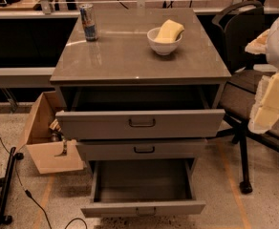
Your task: Pick sponge from white bowl and place on counter
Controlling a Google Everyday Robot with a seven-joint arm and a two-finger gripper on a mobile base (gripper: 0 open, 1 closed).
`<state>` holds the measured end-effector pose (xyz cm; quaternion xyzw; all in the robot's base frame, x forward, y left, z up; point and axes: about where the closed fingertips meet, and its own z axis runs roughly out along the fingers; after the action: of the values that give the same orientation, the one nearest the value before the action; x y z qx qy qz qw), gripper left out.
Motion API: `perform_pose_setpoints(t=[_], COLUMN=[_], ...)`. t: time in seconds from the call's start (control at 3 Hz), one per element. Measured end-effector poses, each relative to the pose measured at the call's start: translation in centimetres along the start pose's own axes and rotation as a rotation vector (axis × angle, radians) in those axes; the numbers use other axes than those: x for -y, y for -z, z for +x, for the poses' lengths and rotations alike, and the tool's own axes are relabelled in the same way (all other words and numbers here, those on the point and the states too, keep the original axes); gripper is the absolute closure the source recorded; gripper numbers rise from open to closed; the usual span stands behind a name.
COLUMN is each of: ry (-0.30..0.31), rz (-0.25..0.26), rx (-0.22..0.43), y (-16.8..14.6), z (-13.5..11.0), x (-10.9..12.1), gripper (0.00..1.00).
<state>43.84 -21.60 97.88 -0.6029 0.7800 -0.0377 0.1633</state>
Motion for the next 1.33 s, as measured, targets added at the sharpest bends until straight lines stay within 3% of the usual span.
perform_pose_setpoints(t=[0.33, 0.67, 1.0, 1.33], ry=[0.000, 0.060, 0.188, 0.360], rz=[0.000, 0.074, 0.155, 0.225], rx=[0.000, -0.019, -0.058, -0.048], y=[0.0, 1.1, 1.9, 1.7], z=[0.0, -0.1, -1.3, -4.4], x=[0.0, 3.1, 8.7, 13.3], gripper=[0.00, 0.00, 0.00, 0.00])
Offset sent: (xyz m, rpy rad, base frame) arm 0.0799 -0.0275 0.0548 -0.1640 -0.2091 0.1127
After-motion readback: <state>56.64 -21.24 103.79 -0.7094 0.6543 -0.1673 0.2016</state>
